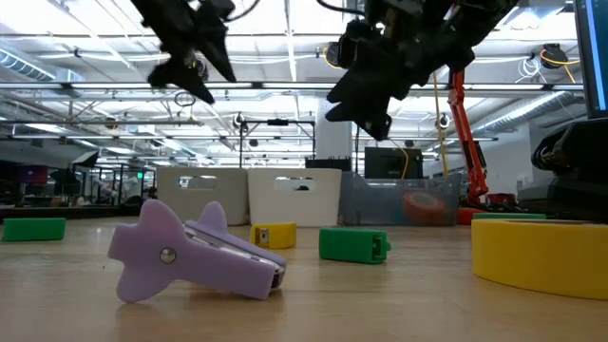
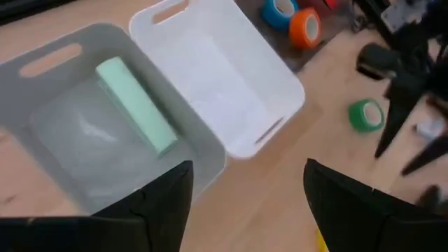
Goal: Pick and place Stapler, Stapler remover, tape
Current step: Put the black stapler into the grey bin
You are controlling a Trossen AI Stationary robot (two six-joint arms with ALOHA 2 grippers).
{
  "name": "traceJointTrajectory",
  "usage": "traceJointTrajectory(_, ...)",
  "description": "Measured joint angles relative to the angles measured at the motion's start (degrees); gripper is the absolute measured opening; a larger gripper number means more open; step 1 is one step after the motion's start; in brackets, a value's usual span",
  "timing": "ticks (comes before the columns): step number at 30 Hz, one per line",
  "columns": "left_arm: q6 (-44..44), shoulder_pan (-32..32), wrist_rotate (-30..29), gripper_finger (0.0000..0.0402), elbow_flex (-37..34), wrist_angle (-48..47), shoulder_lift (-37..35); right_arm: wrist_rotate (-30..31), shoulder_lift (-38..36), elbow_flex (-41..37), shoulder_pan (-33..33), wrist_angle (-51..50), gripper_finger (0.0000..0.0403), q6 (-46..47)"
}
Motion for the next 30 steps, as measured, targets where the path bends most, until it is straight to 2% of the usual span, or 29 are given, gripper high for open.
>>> traceJointTrajectory(3,-1.84,-4.34,-5.4,0.0271,0.0,-3.7,-1.7,-5.68,0.0,0.0,0.21,-0.12,0.0118,0.02)
traceJointTrajectory(6,-2.49,-9.08,-9.82,0.0271,0.0,-5.16,-2.76,-8.37,-0.04,0.0,1.97,-0.13,0.0113,1.21)
traceJointTrajectory(11,-2.54,-15.89,-14.17,0.0271,0.0,-5.18,-3.28,-8.49,-0.65,0.04,7.73,-1.43,0.01,2.53)
traceJointTrajectory(16,-2.57,-20.54,-15.96,0.0271,0.0,-5.34,-3.28,-8.32,-1.68,0.04,14.2,-4.61,0.0086,6.93)
traceJointTrajectory(25,-4.66,-25.57,-19.89,0.0271,-0.41,-7.32,-3.28,-2.76,-4.98,0.04,26.1,-15.07,0.0052,19.44)
traceJointTrajectory(30,-7.07,-29.12,-23.16,0.0271,-6.53,-2.44,-4.0,4.6,-8.46,0.01,31.86,-22.13,0.0024,28.86)
